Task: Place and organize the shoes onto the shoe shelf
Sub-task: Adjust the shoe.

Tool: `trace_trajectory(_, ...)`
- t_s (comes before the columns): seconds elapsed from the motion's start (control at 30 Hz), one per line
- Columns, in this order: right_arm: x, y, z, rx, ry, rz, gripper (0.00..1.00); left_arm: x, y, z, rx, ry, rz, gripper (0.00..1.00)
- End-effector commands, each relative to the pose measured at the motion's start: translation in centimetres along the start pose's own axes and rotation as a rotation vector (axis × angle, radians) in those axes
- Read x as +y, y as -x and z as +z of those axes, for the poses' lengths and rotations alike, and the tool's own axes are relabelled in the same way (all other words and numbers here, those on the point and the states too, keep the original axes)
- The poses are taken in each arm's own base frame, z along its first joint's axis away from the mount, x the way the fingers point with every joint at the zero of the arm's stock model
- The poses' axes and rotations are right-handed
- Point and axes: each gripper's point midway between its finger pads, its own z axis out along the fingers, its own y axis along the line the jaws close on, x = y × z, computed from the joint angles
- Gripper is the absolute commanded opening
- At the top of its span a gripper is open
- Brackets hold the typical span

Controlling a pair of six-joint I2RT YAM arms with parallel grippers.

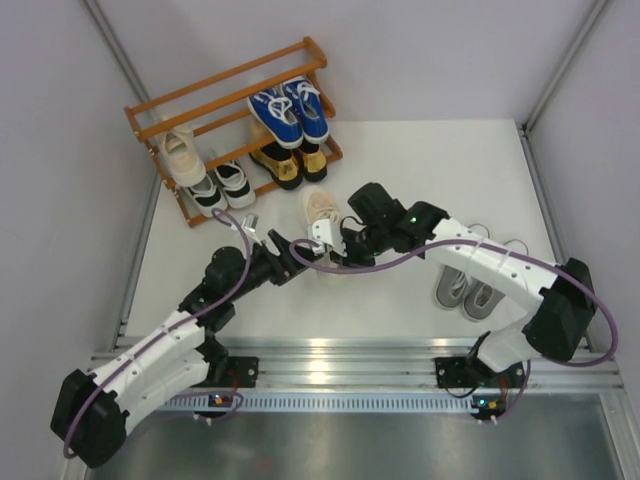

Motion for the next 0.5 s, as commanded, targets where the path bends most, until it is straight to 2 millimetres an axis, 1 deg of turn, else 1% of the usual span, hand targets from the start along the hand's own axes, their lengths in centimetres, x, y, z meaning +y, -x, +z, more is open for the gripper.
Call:
trace_trajectory(0.0, -1.8, 5.7, -2.6, -0.215, -0.094, -0.098, 0.0, -3.1, 0.8, 0.5, -0.019, -0.1, -0.003, 0.88)
trace_trajectory(0.07, -1.5, 5.8, -2.7, -0.219, -0.082, -0.103, 0.0, -2.4, 0.5, 0.9, -0.014, -0.082, -0.015, 0.88)
trace_trajectory(0.1, -1.3, 5.9, -2.9, -0.227, -0.075, -0.107, 0.0, -2.5, 0.6, 1.0, -0.018, -0.092, -0.015, 0.88)
trace_trajectory(0.13, -1.2, 5.9, -2.9, -0.228, -0.07, -0.107, 0.0, -2.0, 0.5, 1.3, -0.014, -0.073, -0.02, 0.88)
trace_trajectory(0.23, -0.7, 6.0, -3.0, -0.239, -0.052, -0.114, 0.0, -1.7, 0.5, 1.9, -0.009, -0.065, -0.01, 0.88)
trace_trajectory(0.33, -0.5, 6.2, -3.2, -0.247, -0.043, -0.117, 0.0, -2.0, 0.3, 2.2, 0.005, -0.076, -0.007, 0.87)
trace_trajectory(0.43, -0.4, 6.4, -3.2, -0.255, -0.039, -0.113, 0.0, -2.6, 0.1, 2.3, 0.014, -0.094, -0.004, 0.81)
trace_trajectory(0.47, -0.4, 6.4, -3.1, -0.257, -0.036, -0.112, 0.0, -2.9, 0.0, 2.3, 0.014, -0.108, -0.006, 0.73)
